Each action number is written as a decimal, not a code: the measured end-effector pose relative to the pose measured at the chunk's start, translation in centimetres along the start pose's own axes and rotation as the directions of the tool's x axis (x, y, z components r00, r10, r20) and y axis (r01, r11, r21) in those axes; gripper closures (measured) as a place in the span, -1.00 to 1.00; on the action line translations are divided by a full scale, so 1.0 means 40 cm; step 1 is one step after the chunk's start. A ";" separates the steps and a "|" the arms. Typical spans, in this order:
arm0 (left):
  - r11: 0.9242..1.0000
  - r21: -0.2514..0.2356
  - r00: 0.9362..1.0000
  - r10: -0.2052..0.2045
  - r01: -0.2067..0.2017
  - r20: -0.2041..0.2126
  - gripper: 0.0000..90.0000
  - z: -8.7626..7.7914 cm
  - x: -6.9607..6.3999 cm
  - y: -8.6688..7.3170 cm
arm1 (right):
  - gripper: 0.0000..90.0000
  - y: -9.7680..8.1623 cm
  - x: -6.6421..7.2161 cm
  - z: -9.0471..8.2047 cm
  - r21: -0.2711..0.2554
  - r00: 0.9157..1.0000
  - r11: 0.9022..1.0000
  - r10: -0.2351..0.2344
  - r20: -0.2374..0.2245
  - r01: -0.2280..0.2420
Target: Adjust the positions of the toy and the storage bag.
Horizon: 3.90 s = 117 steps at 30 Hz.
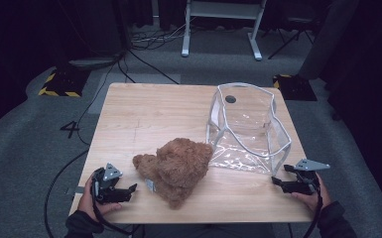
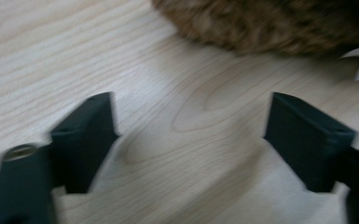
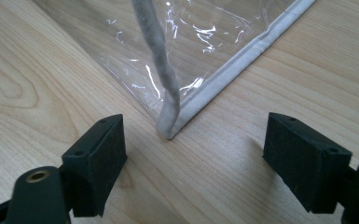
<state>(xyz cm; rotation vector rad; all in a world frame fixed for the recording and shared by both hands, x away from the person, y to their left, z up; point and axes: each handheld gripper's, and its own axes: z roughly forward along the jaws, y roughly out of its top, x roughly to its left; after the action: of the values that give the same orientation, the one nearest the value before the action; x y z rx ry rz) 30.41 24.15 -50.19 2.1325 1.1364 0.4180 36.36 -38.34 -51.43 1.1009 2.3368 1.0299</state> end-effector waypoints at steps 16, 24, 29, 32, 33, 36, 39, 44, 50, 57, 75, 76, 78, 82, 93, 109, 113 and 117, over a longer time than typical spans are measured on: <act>0.985 -0.116 0.991 0.129 -0.126 0.022 -0.65 -0.084 -0.083 0.085 | -0.54 0.000 0.000 0.000 0.000 1.000 1.000 0.000 0.000 0.000; 0.968 -0.161 0.979 0.199 -0.191 0.038 -0.65 -0.109 -0.138 0.133 | -0.54 0.000 0.000 0.000 0.000 1.000 1.000 0.000 0.000 0.000; 0.961 -0.168 0.972 0.231 -0.220 0.044 -0.65 -0.115 -0.163 0.156 | -0.54 0.000 0.000 0.000 0.000 1.000 1.000 0.000 0.000 0.000; 0.955 -0.179 0.967 0.249 -0.237 0.053 -0.65 -0.120 -0.177 0.170 | -0.54 0.000 0.000 0.000 0.000 1.000 1.000 0.000 0.000 0.000; 0.955 -0.179 0.967 0.249 -0.237 0.053 -0.65 -0.120 -0.177 0.170 | -0.54 0.000 0.000 0.000 0.000 1.000 1.000 0.000 0.000 0.000; 0.952 -0.180 0.963 0.261 -0.247 0.062 -0.65 -0.120 -0.187 0.185 | -0.54 0.000 0.000 0.000 0.000 1.000 1.000 0.000 0.000 0.000; 0.950 -0.185 0.959 0.271 -0.253 0.081 -0.65 -0.114 -0.197 0.198 | -0.54 0.000 0.000 0.000 0.000 1.000 1.000 0.000 0.000 0.000; 0.952 -0.179 0.955 0.272 -0.249 0.119 -0.65 -0.086 -0.206 0.219 | -0.54 0.000 0.000 0.000 0.000 1.000 1.000 0.000 0.000 0.000; 0.955 -0.172 0.948 0.269 -0.241 0.169 -0.69 -0.044 -0.209 0.249 | -0.54 0.000 0.000 0.000 0.000 1.000 1.000 0.000 0.000 0.000; 0.953 -0.146 0.918 0.297 -0.266 0.265 -0.96 0.018 -0.226 0.287 | -0.54 0.000 0.000 0.000 0.000 1.000 1.000 0.000 0.000 0.000; 0.969 -0.128 0.927 0.240 -0.211 0.287 -0.30 0.072 -0.200 0.261 | -0.54 0.000 0.000 0.000 -0.001 1.000 1.000 0.001 -0.001 -0.001; 0.971 -0.129 0.929 0.230 -0.201 0.288 -0.28 0.070 -0.193 0.256 | -0.53 0.000 -0.001 0.000 0.000 1.000 1.000 0.000 -0.002 0.000; 0.976 -0.135 0.935 0.202 -0.169 0.291 -0.24 0.065 -0.183 0.249 | -0.48 0.001 -0.001 -0.003 -0.001 1.000 1.000 -0.006 -0.014 0.006; 0.974 -0.141 0.943 0.208 -0.176 0.260 -0.17 0.058 -0.185 0.242 | -0.47 0.013 -0.006 -0.026 -0.052 1.000 0.998 0.017 -0.021 -0.018; 0.977 -0.179 0.975 0.144 -0.114 0.167 0.00 0.036 -0.137 0.188 | -0.48 0.116 -0.024 -0.152 -0.202 1.000 0.979 -0.021 0.020 0.024; 0.980 -0.191 0.988 0.079 -0.053 0.131 -0.01 0.033 -0.098 0.171 | -0.40 0.289 0.006 -0.264 -0.328 0.996 0.941 -0.067 0.058 0.082; 0.980 -0.196 0.989 0.064 -0.037 0.133 -0.01 0.033 -0.093 0.167 | -0.30 0.326 0.016 -0.274 -0.333 0.994 0.938 -0.080 0.074 0.100; 0.980 -0.197 0.989 0.061 -0.033 0.136 -0.01 0.032 -0.091 0.165 | -0.30 0.365 0.028 -0.277 -0.324 0.993 0.940 -0.082 0.084 0.105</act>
<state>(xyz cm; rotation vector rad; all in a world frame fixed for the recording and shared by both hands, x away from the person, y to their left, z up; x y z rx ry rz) 33.03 18.05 -46.42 1.9871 0.9273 0.3767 36.70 -36.31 -33.18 0.8736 2.0450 1.2666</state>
